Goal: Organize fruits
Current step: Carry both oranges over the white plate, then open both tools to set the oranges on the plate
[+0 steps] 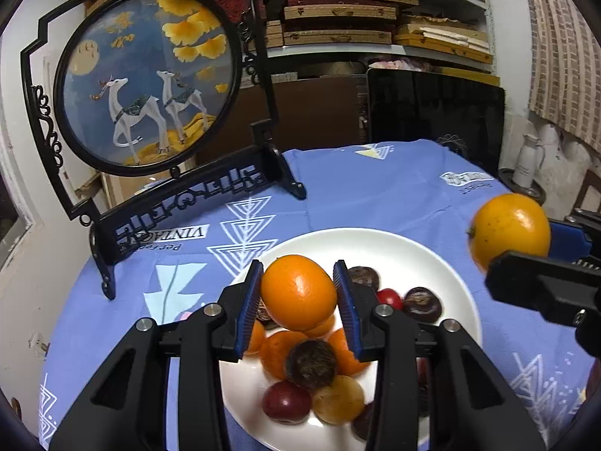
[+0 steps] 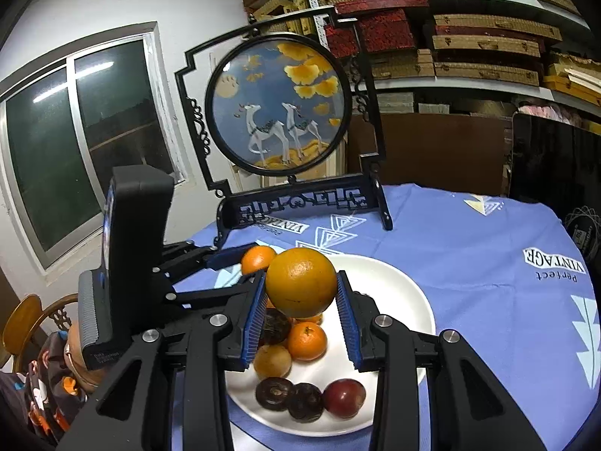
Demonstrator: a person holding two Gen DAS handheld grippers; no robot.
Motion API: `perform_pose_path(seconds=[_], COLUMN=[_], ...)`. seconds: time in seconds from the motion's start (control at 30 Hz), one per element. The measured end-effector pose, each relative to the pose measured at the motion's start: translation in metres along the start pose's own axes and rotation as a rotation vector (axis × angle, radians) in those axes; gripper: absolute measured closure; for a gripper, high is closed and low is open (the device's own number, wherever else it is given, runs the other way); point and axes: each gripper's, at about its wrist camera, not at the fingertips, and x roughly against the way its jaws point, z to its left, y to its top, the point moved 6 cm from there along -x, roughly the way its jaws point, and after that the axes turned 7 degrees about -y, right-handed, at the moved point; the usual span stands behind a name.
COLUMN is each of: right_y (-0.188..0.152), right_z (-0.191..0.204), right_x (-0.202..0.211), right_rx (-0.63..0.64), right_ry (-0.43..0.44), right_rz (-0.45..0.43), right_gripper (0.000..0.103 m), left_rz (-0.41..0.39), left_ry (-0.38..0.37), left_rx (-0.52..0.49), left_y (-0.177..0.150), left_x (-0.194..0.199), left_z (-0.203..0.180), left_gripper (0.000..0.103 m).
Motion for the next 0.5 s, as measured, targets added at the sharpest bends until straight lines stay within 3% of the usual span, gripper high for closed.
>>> perform_pose_path(seconds=[0.2,0.5], right_y=[-0.007,-0.018], right_z=[-0.014,-0.022], right_x=[-0.014,-0.035], right_rx=[-0.021,-0.072], right_ry=[-0.047,-0.049], right_rz=[0.029,0.049], right_gripper=[0.066,0.065], left_rz=[0.033,0.051], left_ry=[0.011,0.051], left_rx=[0.0,0.015], left_y=[-0.008,-0.012], left_x=[-0.014,-0.022], left_z=[0.002,0.011], left_gripper=[0.065,0.065])
